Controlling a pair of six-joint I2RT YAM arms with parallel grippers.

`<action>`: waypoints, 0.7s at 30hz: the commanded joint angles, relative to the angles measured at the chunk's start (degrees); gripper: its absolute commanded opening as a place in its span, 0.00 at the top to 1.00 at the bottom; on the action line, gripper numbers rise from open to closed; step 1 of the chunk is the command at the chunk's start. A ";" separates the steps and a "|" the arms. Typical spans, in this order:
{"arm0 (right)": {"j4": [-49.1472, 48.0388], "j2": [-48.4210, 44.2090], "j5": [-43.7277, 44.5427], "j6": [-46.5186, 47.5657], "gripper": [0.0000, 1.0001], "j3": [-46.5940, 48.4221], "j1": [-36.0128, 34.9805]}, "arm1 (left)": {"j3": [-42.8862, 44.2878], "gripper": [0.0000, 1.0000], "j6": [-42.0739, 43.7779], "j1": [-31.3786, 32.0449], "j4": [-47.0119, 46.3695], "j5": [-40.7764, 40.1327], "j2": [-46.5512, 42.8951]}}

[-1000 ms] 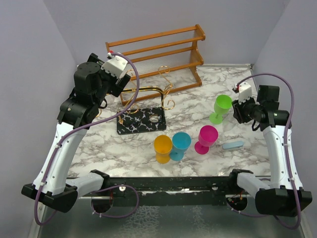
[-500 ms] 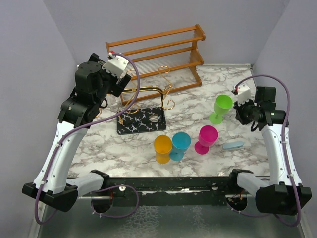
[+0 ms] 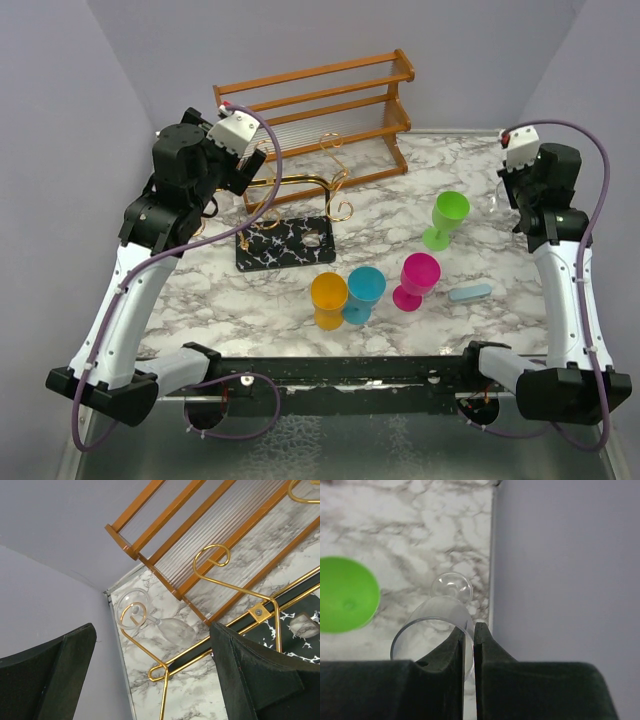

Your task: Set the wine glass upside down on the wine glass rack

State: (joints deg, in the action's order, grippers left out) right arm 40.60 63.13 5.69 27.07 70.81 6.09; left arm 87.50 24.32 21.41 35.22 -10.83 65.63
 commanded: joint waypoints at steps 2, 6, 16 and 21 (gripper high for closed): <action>-21.72 -0.80 7.74 2.63 0.99 0.63 0.24 | 2.02 0.01 -4.75 -1.66 -0.03 7.51 0.57; -25.19 -2.53 -6.41 -0.76 0.99 1.86 0.24 | 3.12 0.01 -7.63 -2.31 0.30 12.14 1.05; -33.80 1.52 -44.00 -27.14 0.99 9.89 0.24 | 2.96 0.01 -18.86 -2.26 -2.84 27.24 2.12; -41.66 5.29 -53.90 -41.01 0.99 12.64 0.05 | 1.75 0.02 -26.75 -2.26 -7.61 34.17 2.80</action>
State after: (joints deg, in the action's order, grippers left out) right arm 9.80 65.76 -33.89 2.11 80.71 6.22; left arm 89.52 5.45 19.25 33.67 15.00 67.92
